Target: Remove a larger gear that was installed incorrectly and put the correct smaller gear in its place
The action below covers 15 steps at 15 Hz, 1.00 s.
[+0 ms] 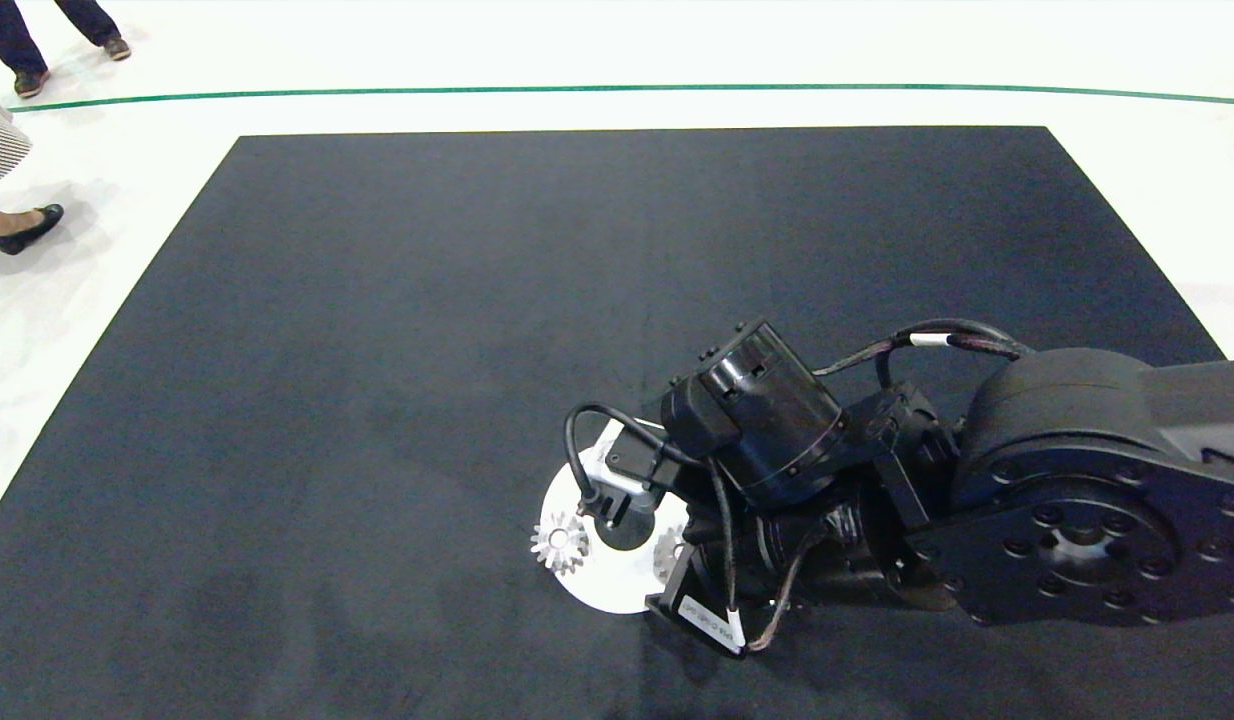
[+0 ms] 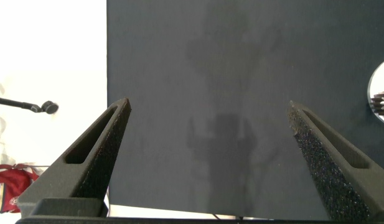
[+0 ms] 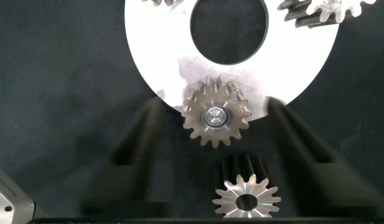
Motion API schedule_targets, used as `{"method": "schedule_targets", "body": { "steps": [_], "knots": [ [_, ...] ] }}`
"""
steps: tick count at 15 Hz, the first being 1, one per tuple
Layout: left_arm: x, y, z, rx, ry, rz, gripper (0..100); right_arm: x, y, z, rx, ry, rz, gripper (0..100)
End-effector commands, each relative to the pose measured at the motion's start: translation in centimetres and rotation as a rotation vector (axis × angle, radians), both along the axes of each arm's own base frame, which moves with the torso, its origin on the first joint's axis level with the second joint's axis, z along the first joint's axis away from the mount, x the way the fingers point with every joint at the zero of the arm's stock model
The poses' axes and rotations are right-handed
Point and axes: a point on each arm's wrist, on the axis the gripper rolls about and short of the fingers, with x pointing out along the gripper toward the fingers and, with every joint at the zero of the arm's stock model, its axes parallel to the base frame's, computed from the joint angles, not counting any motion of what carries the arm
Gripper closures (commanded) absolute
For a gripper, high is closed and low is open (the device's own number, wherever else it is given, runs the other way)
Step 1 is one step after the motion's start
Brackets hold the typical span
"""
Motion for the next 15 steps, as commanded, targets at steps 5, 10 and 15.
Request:
{"method": "schedule_targets", "body": {
  "steps": [5,10,15],
  "knots": [
    [1.2,0.1,0.1,-0.013,0.014,0.004,0,-5.9,-8.6,5.9,0.165,-0.122,-0.158,0],
    [-1.2,-0.1,1.3,-0.110,-0.168,0.019,0,-9.2,-17.1,8.0,0.298,-0.281,-0.522,0],
    [-7.5,-0.3,1.4,-0.057,-0.359,-0.062,0,-16.4,-25.4,6.9,0.392,-0.505,-0.794,0]
  ]
}}
